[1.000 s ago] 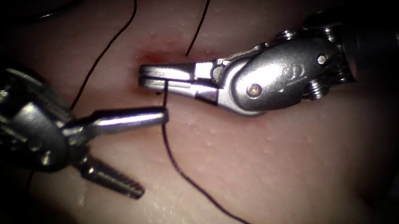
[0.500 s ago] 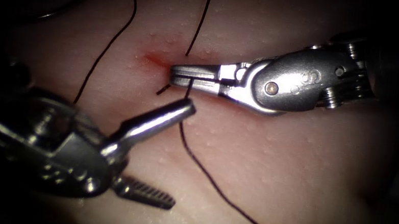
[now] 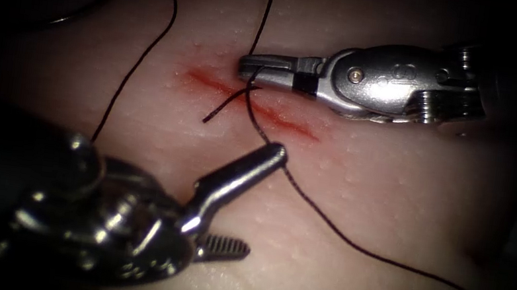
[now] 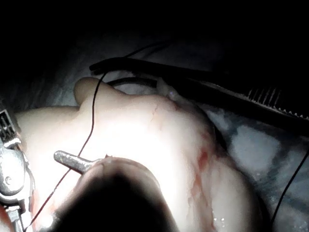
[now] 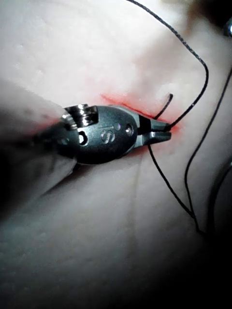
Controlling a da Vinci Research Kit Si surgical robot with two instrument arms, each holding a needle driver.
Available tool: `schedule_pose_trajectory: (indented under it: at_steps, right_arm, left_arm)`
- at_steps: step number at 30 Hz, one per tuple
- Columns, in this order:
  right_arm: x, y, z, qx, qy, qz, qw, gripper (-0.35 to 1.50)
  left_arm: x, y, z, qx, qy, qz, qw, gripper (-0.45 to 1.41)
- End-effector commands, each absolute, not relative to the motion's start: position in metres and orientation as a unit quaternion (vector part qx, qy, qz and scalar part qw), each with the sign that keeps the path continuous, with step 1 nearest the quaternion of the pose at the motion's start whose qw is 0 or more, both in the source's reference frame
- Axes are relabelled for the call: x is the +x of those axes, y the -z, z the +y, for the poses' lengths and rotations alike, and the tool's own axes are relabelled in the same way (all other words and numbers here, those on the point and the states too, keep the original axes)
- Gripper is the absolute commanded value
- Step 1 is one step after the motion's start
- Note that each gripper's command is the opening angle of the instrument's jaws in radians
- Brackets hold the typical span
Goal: Wound Closure
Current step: Left gripper picks up thread
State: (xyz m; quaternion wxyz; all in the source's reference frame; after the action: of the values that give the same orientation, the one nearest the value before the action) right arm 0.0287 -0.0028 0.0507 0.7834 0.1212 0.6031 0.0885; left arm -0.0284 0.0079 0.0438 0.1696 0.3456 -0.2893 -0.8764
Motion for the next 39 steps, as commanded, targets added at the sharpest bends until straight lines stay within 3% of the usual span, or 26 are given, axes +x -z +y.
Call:
schedule_pose_trajectory:
  at_steps: [1,35,39]
  right_arm:
    - [0.0295,-0.0514,-0.0033,0.125,-0.092,0.601,0.784,-0.35]
    - [0.0307,-0.0504,-0.0041,0.141,-0.115,0.594,0.784,-0.35]
    - [0.0305,-0.0505,-0.0041,0.141,-0.116,0.593,0.784,-0.35]
  left_arm:
    - [-0.0292,-0.0442,0.0072,0.342,0.877,-0.294,0.169,1.06]
    - [-0.0348,-0.0471,0.0086,0.334,0.865,-0.336,0.163,0.95]
    - [-0.0348,-0.047,0.0084,0.339,0.863,-0.336,0.165,0.84]
